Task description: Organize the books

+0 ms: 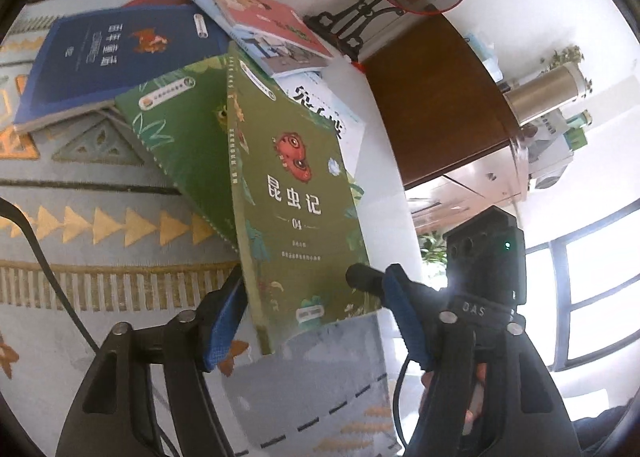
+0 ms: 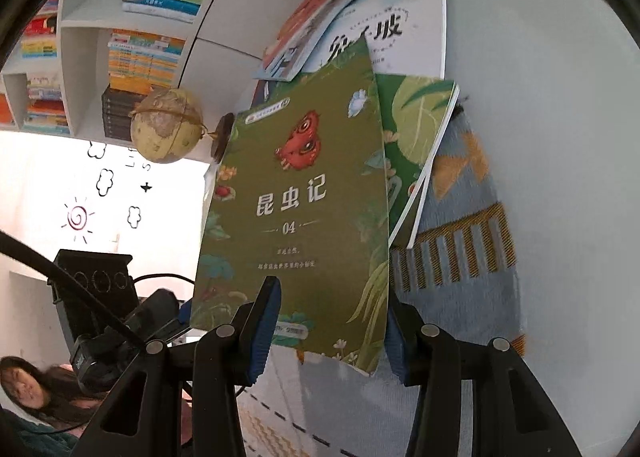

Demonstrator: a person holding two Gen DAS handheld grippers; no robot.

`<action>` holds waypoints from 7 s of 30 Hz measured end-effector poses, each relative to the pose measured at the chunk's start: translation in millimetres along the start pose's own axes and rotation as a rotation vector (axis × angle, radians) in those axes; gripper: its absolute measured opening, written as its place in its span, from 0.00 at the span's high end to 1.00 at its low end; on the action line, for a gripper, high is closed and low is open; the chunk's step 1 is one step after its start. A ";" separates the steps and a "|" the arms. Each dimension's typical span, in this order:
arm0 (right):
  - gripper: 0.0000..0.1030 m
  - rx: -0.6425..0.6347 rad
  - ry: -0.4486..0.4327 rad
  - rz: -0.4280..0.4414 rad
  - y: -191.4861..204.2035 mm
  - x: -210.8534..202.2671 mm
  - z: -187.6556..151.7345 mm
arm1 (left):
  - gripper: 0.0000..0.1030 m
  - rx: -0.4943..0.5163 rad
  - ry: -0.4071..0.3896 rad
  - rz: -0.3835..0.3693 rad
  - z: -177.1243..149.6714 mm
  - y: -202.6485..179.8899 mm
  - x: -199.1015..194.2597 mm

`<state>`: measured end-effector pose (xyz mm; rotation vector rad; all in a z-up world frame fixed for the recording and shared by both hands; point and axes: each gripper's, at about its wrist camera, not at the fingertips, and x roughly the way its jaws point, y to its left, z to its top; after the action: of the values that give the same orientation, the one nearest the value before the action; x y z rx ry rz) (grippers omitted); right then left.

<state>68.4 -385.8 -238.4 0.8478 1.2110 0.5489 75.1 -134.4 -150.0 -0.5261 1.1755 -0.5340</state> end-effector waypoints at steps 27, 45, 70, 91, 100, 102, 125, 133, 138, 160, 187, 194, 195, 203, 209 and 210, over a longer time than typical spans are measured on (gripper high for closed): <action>0.45 0.231 0.007 0.252 -28.0 -8.7 -1.1 | 0.83 -0.213 -0.004 -0.218 9.6 12.6 16.8; 0.91 0.097 -0.087 0.065 18.8 -9.8 24.0 | 0.67 -0.193 -0.003 0.013 14.9 57.5 7.1; 0.87 -0.442 -0.192 -0.388 159.0 3.8 -27.4 | 0.72 0.459 -0.157 0.235 9.4 -6.7 -77.9; 0.87 -0.688 0.008 -0.040 331.3 231.8 9.2 | 0.72 0.110 -0.433 0.555 60.9 176.8 -240.1; 0.86 -0.690 0.154 -0.027 342.4 325.3 30.5 | 0.72 -0.034 -0.428 0.555 71.7 255.5 -238.6; 0.86 -0.686 0.172 -0.036 339.8 337.7 32.1 | 0.72 -0.051 -0.419 0.552 73.8 265.7 -234.8; 0.86 -0.504 0.226 -0.052 302.4 380.3 52.8 | 0.70 -0.198 -0.311 0.488 67.6 314.9 -216.3; 0.86 -0.510 0.220 -0.079 305.2 382.3 41.8 | 0.71 -0.211 -0.281 0.528 55.4 322.7 -218.7; 0.84 -0.514 0.241 -0.119 299.1 389.5 37.0 | 0.71 -0.211 -0.285 0.544 44.2 320.5 -225.5; 0.60 -0.598 0.234 -0.387 293.2 334.9 1.1 | 0.70 -0.034 -0.258 0.624 44.2 246.9 -226.8; 0.51 -0.287 -0.122 -0.403 133.4 18.2 2.9 | 0.67 0.180 -0.145 0.461 22.5 25.1 -104.8; 0.51 -0.213 -0.138 -0.418 88.0 -15.0 18.5 | 0.26 0.121 -0.106 0.314 11.6 12.2 -64.1; 0.51 -0.216 -0.135 -0.430 83.7 -15.5 21.7 | 0.26 0.123 -0.098 0.307 10.4 9.9 -56.3; 0.51 -0.253 -0.115 -0.450 54.8 -10.3 78.7 | 0.26 0.130 -0.082 0.349 16.4 13.6 -22.6; 0.51 -0.254 -0.104 -0.435 41.4 17.4 114.7 | 0.28 0.107 -0.072 0.349 15.7 31.0 8.5; 0.51 -0.267 -0.108 -0.444 40.4 22.0 118.7 | 0.28 0.092 -0.070 0.339 15.5 33.4 11.6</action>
<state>191.0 -377.2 -204.9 0.3599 1.1507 0.2890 97.1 -114.7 -175.0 -0.2561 1.1382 -0.2745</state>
